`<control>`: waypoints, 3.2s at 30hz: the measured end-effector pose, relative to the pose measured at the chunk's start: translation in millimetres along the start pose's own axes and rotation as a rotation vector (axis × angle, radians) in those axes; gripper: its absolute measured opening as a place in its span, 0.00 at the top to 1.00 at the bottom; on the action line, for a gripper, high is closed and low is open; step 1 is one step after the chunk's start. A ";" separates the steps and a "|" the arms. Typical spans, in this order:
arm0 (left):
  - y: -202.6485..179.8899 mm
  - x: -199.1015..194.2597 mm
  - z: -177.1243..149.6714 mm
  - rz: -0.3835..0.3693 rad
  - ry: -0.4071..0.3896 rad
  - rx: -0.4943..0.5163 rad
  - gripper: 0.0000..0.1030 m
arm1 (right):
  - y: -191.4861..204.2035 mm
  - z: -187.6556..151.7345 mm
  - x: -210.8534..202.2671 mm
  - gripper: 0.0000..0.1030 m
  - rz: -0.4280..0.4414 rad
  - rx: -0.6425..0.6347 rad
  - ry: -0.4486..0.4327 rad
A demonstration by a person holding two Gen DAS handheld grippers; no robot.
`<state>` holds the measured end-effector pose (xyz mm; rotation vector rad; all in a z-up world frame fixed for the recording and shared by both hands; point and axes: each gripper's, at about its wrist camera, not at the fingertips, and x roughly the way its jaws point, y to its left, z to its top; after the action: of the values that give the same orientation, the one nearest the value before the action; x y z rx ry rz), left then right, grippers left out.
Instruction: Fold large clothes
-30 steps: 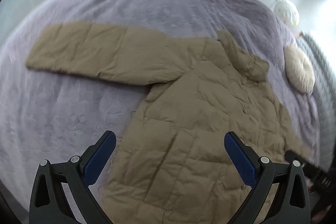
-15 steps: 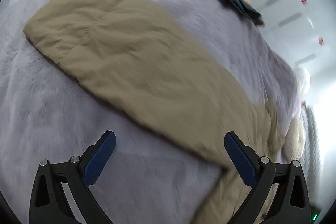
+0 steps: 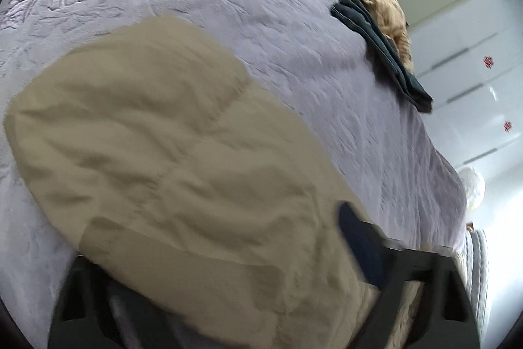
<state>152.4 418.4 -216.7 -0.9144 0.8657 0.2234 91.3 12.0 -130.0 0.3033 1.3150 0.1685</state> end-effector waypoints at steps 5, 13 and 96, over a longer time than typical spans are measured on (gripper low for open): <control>7.4 1.1 8.5 -0.085 0.025 -0.006 0.80 | -7.2 26.0 24.5 0.88 0.086 0.105 -0.005; -57.3 -52.4 19.1 -0.171 -0.054 0.224 0.80 | 21.1 68.0 61.7 0.89 0.202 0.077 -0.061; -220.0 68.1 -115.7 -0.306 0.348 0.625 0.82 | -230.4 48.4 -6.1 0.80 -0.026 0.384 -0.186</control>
<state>244.8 182.2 -170.6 -0.4862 1.0183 -0.4662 125.2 -214.2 -185.7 0.6123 1.1601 -0.1354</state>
